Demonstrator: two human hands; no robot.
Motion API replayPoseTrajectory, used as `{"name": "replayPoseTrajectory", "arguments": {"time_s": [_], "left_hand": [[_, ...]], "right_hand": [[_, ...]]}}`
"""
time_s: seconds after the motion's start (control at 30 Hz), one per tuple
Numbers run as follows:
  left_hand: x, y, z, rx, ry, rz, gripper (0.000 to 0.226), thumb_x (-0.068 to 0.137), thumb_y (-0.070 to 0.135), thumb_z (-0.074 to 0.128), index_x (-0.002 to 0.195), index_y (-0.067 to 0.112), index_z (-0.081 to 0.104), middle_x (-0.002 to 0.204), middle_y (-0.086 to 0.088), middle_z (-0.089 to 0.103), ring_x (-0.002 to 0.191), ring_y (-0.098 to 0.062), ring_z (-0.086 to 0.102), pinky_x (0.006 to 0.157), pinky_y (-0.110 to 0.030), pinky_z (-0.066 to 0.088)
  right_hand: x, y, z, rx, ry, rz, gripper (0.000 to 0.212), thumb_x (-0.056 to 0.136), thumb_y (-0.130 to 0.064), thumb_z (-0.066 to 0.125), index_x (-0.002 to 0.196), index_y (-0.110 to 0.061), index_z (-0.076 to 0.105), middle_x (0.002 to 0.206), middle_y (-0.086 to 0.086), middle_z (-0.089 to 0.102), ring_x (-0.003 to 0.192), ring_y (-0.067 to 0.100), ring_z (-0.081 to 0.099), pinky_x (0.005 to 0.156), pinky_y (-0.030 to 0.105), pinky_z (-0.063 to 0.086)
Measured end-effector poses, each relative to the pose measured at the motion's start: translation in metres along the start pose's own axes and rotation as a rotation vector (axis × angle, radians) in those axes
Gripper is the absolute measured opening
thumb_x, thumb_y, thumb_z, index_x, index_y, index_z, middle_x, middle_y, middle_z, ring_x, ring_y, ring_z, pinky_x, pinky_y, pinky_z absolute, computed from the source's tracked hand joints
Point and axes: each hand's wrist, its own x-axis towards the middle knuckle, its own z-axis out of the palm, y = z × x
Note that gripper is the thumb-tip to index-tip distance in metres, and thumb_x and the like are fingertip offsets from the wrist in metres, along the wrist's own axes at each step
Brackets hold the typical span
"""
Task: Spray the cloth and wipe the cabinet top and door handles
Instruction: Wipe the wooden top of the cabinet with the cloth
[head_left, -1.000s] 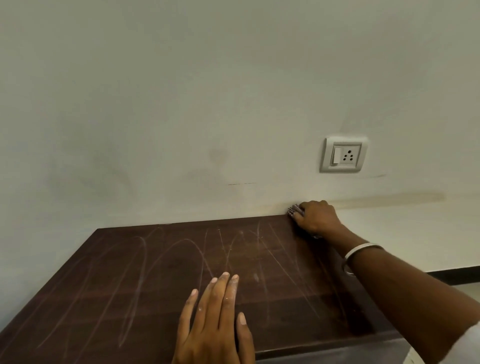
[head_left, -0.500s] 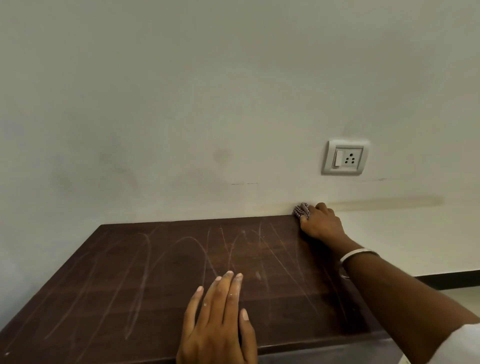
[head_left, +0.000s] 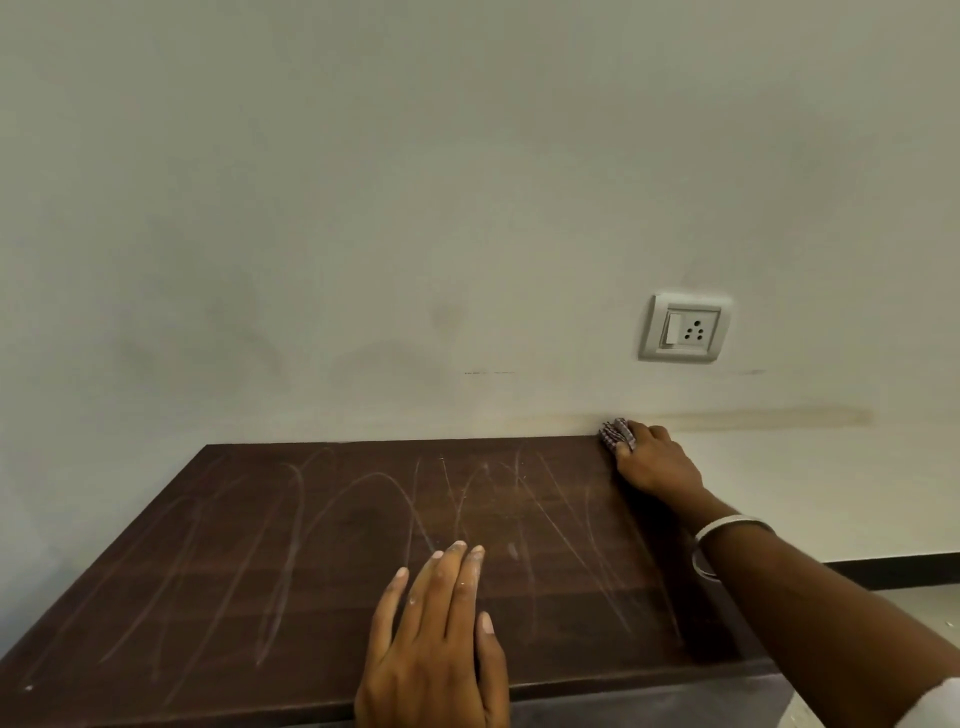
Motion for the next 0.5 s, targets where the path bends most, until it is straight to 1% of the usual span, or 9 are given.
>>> {"name": "replayPoseTrajectory", "arguments": {"time_s": [0.1, 0.23, 0.33, 0.4, 0.5], "left_hand": [[0.0, 0.001, 0.0, -0.007, 0.008, -0.006, 0.047, 0.08, 0.03, 0.043, 0.118, 0.018, 0.07, 0.121, 0.003, 0.068, 0.109, -0.015, 0.066, 0.099, -0.038, 0.039], [-0.001, 0.0, 0.0, -0.019, -0.003, -0.018, 0.048, 0.081, 0.03, 0.043, 0.12, 0.018, 0.068, 0.123, 0.003, 0.067, 0.11, -0.014, 0.065, 0.1, -0.039, 0.039], [-0.001, 0.0, -0.001, -0.023, -0.019, -0.019, 0.048, 0.081, 0.03, 0.043, 0.12, 0.018, 0.068, 0.125, 0.003, 0.066, 0.111, -0.014, 0.065, 0.101, -0.039, 0.038], [-0.002, -0.001, 0.0, -0.029, -0.033, -0.015, 0.048, 0.081, 0.03, 0.043, 0.121, 0.018, 0.068, 0.125, 0.003, 0.066, 0.112, -0.014, 0.064, 0.102, -0.039, 0.038], [-0.002, -0.002, 0.0, -0.034, -0.04, -0.013, 0.048, 0.081, 0.03, 0.043, 0.121, 0.018, 0.068, 0.125, 0.003, 0.066, 0.113, -0.014, 0.064, 0.102, -0.039, 0.037]], "right_hand": [[-0.005, -0.009, 0.003, -0.045, 0.015, -0.026, 0.054, 0.093, -0.038, 0.036, 0.145, -0.023, 0.032, 0.146, 0.01, 0.037, 0.13, 0.034, 0.041, 0.107, 0.045, 0.034], [-0.021, -0.032, 0.014, -0.09, 0.019, -0.143, 0.053, 0.094, -0.038, 0.036, 0.144, -0.022, 0.032, 0.145, 0.01, 0.039, 0.131, 0.032, 0.04, 0.107, 0.043, 0.034], [-0.027, -0.038, 0.019, -0.089, -0.002, -0.209, 0.055, 0.094, -0.042, 0.035, 0.145, -0.022, 0.031, 0.146, 0.009, 0.038, 0.132, 0.031, 0.039, 0.109, 0.042, 0.034], [-0.026, -0.032, 0.014, -0.071, -0.021, -0.198, 0.056, 0.094, -0.045, 0.034, 0.146, -0.024, 0.03, 0.147, 0.007, 0.038, 0.133, 0.03, 0.038, 0.109, 0.042, 0.033], [-0.024, -0.015, 0.005, -0.075, 0.002, -0.117, 0.054, 0.095, -0.045, 0.034, 0.145, -0.025, 0.03, 0.147, 0.006, 0.036, 0.132, 0.031, 0.039, 0.107, 0.043, 0.033]]}}
